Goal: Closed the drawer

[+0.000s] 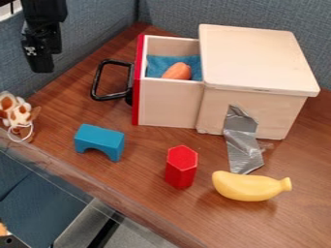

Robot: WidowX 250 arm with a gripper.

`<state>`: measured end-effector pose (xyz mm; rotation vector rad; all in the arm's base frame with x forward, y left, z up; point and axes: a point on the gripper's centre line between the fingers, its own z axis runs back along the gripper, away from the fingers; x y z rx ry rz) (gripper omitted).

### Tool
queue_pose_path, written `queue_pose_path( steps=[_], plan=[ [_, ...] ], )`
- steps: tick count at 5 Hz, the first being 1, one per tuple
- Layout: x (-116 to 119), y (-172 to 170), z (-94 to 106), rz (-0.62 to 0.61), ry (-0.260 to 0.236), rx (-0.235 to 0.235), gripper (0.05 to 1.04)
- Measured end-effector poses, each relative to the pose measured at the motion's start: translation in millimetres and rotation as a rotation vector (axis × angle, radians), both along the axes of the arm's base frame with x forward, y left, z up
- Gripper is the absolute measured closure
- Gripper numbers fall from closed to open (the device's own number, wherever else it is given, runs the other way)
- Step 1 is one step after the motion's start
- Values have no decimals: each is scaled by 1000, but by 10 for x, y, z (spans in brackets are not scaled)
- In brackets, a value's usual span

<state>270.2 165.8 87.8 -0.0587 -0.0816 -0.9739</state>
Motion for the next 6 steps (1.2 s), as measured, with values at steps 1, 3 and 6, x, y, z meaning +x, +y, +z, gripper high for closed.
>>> queue_pose_path(
  steps=[1,3,6],
  plan=[
    [-10,-18,-104,0,23,-18,83],
    [-2,-103,-234,-2,-12,-34,83],
    [120,-319,-364,-28,-60,-8,83]
  ],
)
